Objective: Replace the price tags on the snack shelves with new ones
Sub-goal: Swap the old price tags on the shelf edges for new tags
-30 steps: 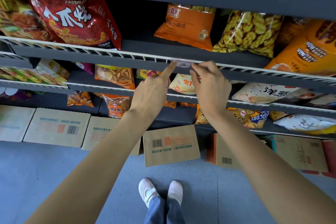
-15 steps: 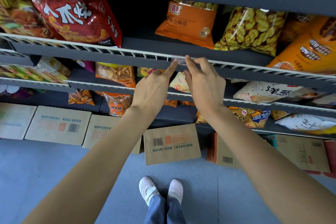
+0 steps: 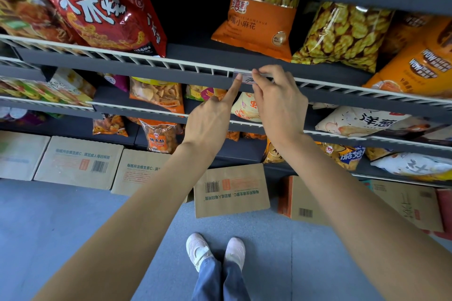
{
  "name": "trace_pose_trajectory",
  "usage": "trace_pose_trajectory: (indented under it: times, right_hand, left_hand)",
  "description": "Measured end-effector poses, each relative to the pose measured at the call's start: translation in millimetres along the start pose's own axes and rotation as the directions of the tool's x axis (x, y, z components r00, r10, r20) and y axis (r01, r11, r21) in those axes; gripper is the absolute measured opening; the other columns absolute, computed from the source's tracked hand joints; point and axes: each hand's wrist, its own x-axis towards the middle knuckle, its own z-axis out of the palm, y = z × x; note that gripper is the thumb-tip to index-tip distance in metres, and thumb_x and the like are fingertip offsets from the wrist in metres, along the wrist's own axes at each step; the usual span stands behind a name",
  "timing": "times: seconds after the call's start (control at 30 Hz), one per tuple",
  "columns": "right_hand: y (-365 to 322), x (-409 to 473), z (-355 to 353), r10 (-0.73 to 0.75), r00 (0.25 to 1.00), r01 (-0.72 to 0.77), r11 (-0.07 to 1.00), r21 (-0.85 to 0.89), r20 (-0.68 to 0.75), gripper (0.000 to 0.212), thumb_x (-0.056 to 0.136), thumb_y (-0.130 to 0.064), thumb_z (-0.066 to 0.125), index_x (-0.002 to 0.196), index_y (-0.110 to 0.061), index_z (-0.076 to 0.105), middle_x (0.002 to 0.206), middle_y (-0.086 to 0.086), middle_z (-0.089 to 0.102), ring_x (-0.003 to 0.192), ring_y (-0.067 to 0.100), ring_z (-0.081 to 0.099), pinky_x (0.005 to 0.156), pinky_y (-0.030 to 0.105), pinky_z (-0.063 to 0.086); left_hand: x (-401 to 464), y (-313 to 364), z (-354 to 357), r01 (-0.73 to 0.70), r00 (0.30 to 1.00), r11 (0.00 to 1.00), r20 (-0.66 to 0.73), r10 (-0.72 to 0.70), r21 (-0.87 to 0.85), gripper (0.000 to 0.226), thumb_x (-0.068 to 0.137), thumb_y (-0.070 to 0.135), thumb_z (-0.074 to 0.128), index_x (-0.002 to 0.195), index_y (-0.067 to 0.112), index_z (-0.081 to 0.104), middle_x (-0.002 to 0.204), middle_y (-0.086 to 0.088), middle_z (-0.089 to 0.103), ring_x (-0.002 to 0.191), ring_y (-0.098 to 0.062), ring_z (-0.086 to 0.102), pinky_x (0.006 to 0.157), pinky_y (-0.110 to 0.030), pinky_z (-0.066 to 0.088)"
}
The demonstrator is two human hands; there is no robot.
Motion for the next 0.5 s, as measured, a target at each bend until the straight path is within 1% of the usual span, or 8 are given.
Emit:
trace_pose_trajectory:
  times: [0.07, 0.17, 0.33, 0.43, 0.5]
  right_hand:
    - [-0.2, -0.4, 1.0, 0.002, 1.000, -0.002, 1.000, 0.006, 0.008, 0.023, 0.079, -0.018, 0.072, 0.101, -0.014, 0.072, 0.096, -0.001, 0.066, 0.074, 0.016, 0.063, 0.040, 0.023, 0.045]
    - [-0.5, -2.3, 0.7, -0.008, 1.000, 0.007, 0.999, 0.050, 0.021, 0.027, 0.078, -0.015, 0.073, 0.104, -0.011, 0.070, 0.098, 0.002, 0.066, 0.077, 0.019, 0.064, 0.041, 0.025, 0.049]
    - [0.8, -0.1, -2.3, -0.009, 0.999, 0.006, 0.996, 0.090, 0.036, 0.027, 0.078, -0.013, 0.073, 0.105, -0.012, 0.071, 0.097, 0.001, 0.065, 0.076, 0.018, 0.065, 0.041, 0.026, 0.050]
    - [0.1, 0.6, -5.1, 0.003, 0.998, -0.012, 0.990, 0.144, 0.062, 0.027, 0.077, -0.010, 0.073, 0.104, -0.012, 0.071, 0.097, 0.001, 0.066, 0.075, 0.018, 0.065, 0.043, 0.026, 0.051]
    - [-0.5, 1.1, -8.1, 0.011, 0.995, -0.027, 0.987, 0.160, 0.098, 0.029, 0.077, -0.009, 0.073, 0.105, -0.011, 0.071, 0.099, 0.001, 0.065, 0.076, 0.019, 0.066, 0.044, 0.028, 0.052]
  left_hand:
    - [-0.8, 0.0, -0.7, 0.001, 1.000, 1.000, -0.012, -0.001, -0.013, 0.092, 0.086, -0.009, 0.046, 0.147, 0.026, -0.014, 0.081, -0.012, 0.052, 0.060, -0.022, 0.047, 0.057, -0.032, 0.041]
    - [-1.4, 1.0, -4.3, 0.008, 1.000, 1.000, -0.024, -0.009, -0.026, 0.090, 0.087, -0.009, 0.046, 0.148, 0.026, -0.010, 0.082, -0.011, 0.047, 0.063, -0.024, 0.046, 0.059, -0.033, 0.039]
    - [-2.7, 1.8, -7.9, 0.004, 0.999, 0.999, -0.051, -0.007, -0.051, 0.086, 0.087, -0.010, 0.043, 0.150, 0.027, -0.003, 0.080, -0.011, 0.045, 0.062, -0.023, 0.044, 0.058, -0.032, 0.038]
    - [-2.8, 2.7, -7.7, 0.008, 0.998, 0.999, -0.058, -0.011, -0.036, 0.086, 0.088, -0.010, 0.043, 0.149, 0.027, -0.004, 0.079, -0.012, 0.046, 0.063, -0.023, 0.045, 0.058, -0.033, 0.040]
    - [-1.9, 3.5, -9.2, 0.010, 0.998, 0.999, -0.056, -0.013, -0.050, 0.086, 0.087, -0.012, 0.043, 0.150, 0.027, -0.001, 0.077, -0.011, 0.047, 0.063, -0.024, 0.047, 0.059, -0.035, 0.043]
